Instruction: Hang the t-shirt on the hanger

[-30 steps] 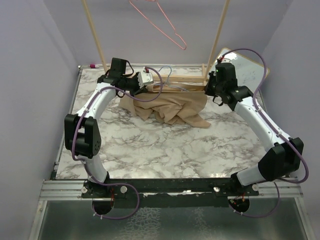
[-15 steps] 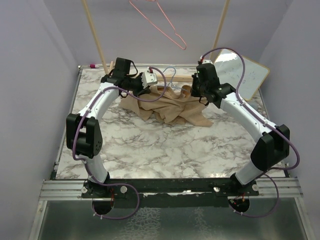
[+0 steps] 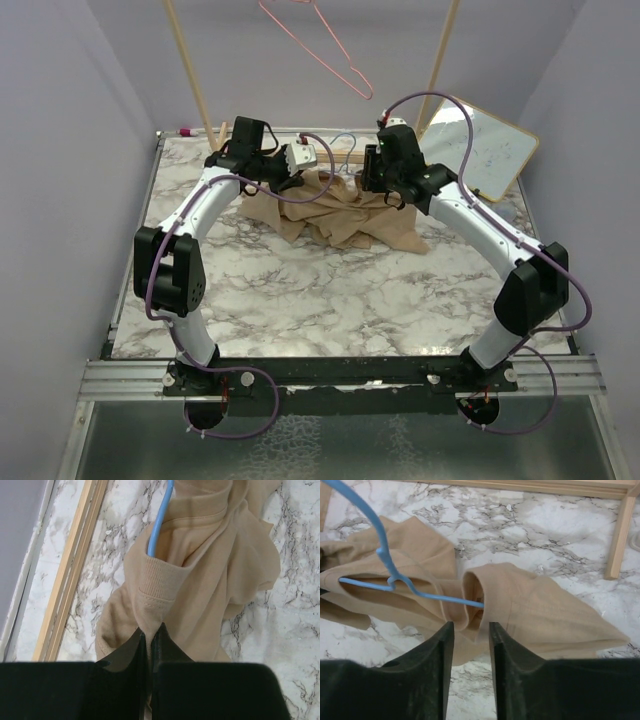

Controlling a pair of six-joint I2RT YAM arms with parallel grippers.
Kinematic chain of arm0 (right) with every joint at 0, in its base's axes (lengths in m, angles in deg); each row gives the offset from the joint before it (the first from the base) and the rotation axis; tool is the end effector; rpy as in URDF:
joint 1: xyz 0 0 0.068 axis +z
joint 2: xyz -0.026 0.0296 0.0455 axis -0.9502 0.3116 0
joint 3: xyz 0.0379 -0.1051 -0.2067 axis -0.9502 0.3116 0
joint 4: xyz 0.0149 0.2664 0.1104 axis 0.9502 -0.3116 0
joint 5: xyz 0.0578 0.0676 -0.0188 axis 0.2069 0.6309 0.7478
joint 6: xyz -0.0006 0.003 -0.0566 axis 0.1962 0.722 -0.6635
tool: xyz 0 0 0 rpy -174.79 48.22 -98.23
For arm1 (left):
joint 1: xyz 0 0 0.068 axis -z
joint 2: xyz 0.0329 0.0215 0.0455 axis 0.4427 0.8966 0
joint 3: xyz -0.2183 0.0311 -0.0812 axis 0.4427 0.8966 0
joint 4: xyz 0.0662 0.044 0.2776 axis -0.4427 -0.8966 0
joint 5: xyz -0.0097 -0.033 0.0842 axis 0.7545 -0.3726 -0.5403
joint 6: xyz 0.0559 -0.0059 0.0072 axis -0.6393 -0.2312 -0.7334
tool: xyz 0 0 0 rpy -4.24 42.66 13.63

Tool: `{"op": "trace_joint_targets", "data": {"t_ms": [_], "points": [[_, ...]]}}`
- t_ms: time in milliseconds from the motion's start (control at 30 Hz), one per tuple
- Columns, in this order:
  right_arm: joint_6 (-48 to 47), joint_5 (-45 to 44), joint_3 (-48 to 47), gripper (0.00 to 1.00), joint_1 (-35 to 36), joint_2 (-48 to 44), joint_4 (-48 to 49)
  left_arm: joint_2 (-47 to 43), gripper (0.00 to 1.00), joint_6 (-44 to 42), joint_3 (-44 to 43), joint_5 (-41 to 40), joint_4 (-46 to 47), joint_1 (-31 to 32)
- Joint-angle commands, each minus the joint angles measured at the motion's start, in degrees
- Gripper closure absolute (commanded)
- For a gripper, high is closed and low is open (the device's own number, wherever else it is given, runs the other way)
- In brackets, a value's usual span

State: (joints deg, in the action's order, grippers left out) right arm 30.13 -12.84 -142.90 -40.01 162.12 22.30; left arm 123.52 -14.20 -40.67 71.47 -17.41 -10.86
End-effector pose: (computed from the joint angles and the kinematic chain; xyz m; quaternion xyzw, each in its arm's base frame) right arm 0.3508 0.2094 0.2863 -0.0248 0.8975 0.1270 0.4216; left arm 0.4018 -0.1384 0.2575 0.5659 0.6577 -0.2157 0.4479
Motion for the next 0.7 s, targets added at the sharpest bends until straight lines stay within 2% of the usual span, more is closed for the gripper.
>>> {"op": "trace_joint_targets", "data": {"t_ms": [0,100,333,400,667], "points": [[-1.3,0.5,2.4,0.61,0.3,-4.3,2.9,-0.8,1.0,2.5,1.3,3.9,5.0,0.0],[-2.7,-0.4,4.7,0.57,0.3,-8.2,5.1,-1.5,1.0,2.9,2.6,6.2,6.6,-0.3],[-7.8,-4.4,5.1,0.55,-1.6,-13.8,3.6,-3.6,1.0,2.7,5.0,12.5,8.7,-1.0],[-9.7,-1.1,5.5,0.55,-4.7,-14.4,2.7,-4.6,1.0,1.5,5.9,14.0,8.8,-1.0],[-22.4,26.6,9.0,0.56,-16.4,-14.6,0.7,-8.0,1.0,-2.0,7.2,17.4,7.6,-1.1]]}}
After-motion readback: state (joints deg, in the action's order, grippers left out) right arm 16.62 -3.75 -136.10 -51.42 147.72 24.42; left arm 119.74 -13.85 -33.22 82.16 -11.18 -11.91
